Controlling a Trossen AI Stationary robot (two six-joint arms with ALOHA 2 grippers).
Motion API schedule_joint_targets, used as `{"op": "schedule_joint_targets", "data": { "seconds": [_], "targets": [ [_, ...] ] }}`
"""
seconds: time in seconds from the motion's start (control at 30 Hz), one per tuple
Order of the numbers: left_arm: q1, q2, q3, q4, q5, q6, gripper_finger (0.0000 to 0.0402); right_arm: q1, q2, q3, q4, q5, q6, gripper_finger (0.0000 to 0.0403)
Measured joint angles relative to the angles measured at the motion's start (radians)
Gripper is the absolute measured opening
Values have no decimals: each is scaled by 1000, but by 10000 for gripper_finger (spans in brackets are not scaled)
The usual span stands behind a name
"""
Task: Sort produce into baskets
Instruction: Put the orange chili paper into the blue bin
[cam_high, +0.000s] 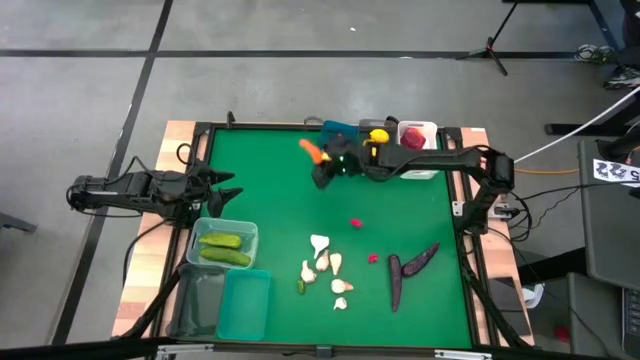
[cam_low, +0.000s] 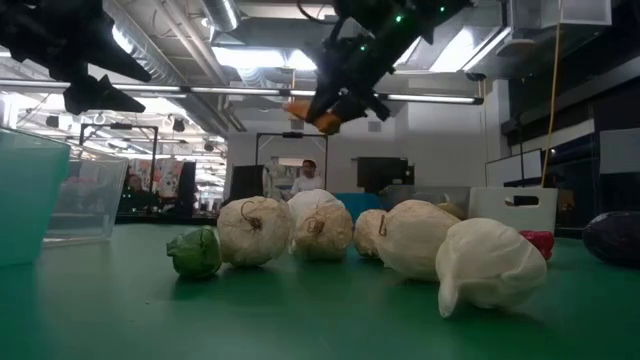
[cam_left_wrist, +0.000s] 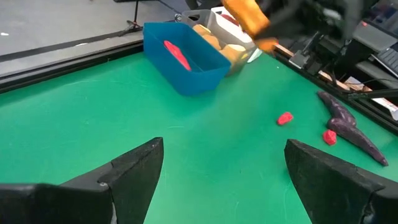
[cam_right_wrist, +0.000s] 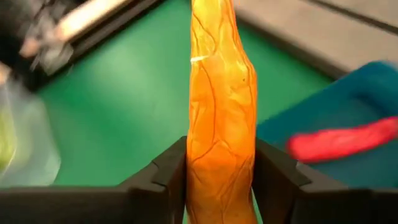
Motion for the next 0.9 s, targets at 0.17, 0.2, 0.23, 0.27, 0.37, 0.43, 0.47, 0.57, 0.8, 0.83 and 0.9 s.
{"op": "schedule_joint_targets", "data": {
  "seconds": [0.17,0.2,0.23,0.27,0.37,0.43,0.47,0.57,0.8,0.83,0.9],
  "targets": [
    [0,0,0,0,0,-1,329,-60,6,-2,50,80,70,148],
    [0,0,0,0,0,-2,329,-64,9,-2,48,96,70,148],
    [0,0,0,0,0,-2,329,-67,12,-4,41,99,70,147],
    [0,0,0,0,0,-2,329,-66,13,-6,34,97,70,147],
    [0,0,0,0,0,-2,329,-59,13,-4,46,96,70,147],
    [0,0,0,0,0,-2,329,-56,13,-4,43,97,70,147],
    [0,0,0,0,0,-2,329,-56,13,-4,40,98,69,147],
    [0,0,0,0,0,-2,329,-57,13,-4,35,105,69,147],
    [0,0,0,0,0,-2,329,-96,13,-4,-65,299,206,147],
    [0,0,0,0,0,-2,329,-106,16,-4,-74,315,234,147],
    [0,0,0,0,0,-2,329,-120,31,-4,-71,347,267,147]
  ]
}}
